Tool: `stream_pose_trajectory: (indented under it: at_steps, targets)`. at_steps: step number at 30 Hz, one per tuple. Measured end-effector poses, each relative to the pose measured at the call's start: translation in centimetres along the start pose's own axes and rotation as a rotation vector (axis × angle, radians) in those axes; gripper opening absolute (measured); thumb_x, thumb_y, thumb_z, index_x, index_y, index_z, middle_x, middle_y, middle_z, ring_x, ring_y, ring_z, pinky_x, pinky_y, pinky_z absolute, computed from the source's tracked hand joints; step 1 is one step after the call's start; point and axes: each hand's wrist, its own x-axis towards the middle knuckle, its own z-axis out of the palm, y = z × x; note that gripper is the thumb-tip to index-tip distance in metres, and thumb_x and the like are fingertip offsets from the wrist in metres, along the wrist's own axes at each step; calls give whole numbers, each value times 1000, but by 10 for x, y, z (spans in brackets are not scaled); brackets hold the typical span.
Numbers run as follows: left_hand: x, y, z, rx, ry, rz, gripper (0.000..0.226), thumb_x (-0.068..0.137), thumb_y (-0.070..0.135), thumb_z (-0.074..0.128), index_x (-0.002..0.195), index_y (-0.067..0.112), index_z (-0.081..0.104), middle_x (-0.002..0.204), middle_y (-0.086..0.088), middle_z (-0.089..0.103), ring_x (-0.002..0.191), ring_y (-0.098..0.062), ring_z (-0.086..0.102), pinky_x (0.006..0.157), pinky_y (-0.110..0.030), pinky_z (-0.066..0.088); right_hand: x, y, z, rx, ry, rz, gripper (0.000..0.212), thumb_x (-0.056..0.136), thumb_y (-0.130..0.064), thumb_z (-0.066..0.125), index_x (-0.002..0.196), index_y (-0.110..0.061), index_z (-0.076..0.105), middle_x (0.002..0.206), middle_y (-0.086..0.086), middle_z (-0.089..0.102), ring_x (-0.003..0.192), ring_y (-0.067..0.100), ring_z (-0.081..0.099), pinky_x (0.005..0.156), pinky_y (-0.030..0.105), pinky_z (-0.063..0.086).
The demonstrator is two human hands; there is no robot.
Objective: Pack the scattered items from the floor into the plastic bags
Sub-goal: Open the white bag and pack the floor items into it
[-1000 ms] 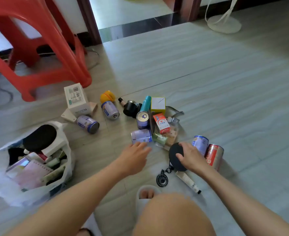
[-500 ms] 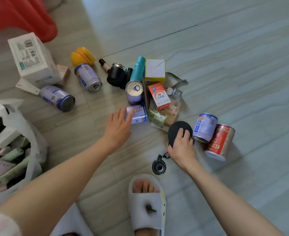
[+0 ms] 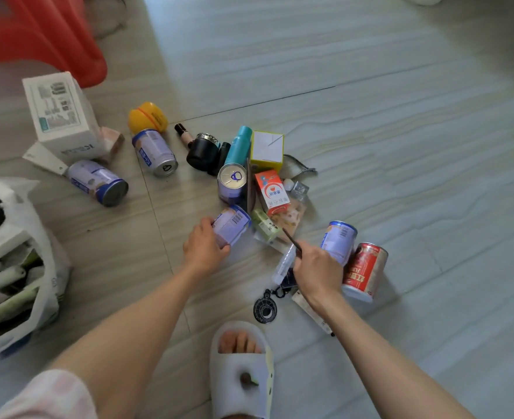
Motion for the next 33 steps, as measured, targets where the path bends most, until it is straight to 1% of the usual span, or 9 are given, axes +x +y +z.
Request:
stream_pose_trajectory:
  at_steps: [6,8,11,14,19,24,28,31,33]
  targets:
    - [-13,2,-24,-191,14,20,57,75,15,70,125,10,42,109,-11,35,102,-29,48,86,-25,37,2,-19,-26,144,47,-83,28,89,-18,47,114,-17,60,102,17,68,94,37,60,72,37,44]
    - [-13,5,-50,-114,-81,115,56,73,13,71,123,13,47,105,-7,29,94,-25,46,93,-26,41,1,-36,-35,164,16,-84,29,90,-21,47,116,-14,57,106,18,66,97,38,59,75,38,44]
    - [-15,11,-107,97,-270,194,59,73,20,72,126,22,45,106,-5,30,93,-24,48,84,-25,42,2,-70,-55,232,-8,-84,30,91,-26,47,114,-7,51,112,21,61,103,38,56,79,39,43]
    - [-31,8,-171,230,-309,217,61,74,30,71,128,30,41,111,-3,33,93,-21,48,79,-26,44,0,-116,-77,210,-81,-224,28,92,-27,46,112,-9,51,109,19,63,101,36,58,82,41,47]
    - [-71,-24,-269,340,-203,191,59,72,34,67,124,33,40,109,-1,34,99,-21,48,84,-32,46,-11,-223,-97,133,-325,-494,26,89,-23,47,107,-6,56,104,18,62,96,33,59,80,40,49]
    - [-127,-114,-310,172,43,-28,57,74,36,69,123,29,42,110,0,36,89,-17,51,73,-21,39,-48,-322,-73,160,-523,-587,15,86,-18,48,91,-6,57,85,13,56,75,28,57,59,31,50]
    - [-147,-183,-296,-66,268,-219,53,74,28,71,120,21,45,106,-5,37,84,-17,50,75,-22,38,-65,-363,-29,348,-452,-502,23,87,-15,46,99,0,58,101,19,64,90,36,64,77,44,56]
    - [-145,-213,-286,-171,303,-320,52,75,29,69,121,23,46,107,-7,44,80,-19,55,67,-22,40,-73,-381,-11,299,-334,-544,22,93,-18,43,100,-2,57,100,18,65,83,31,63,69,35,52]
    - [-139,-226,-280,-212,306,-360,51,76,31,67,122,22,46,97,-6,54,75,-15,54,58,-21,37,-76,-388,2,275,-432,-570,22,93,-22,46,99,-4,55,102,18,66,84,31,63,73,34,52]
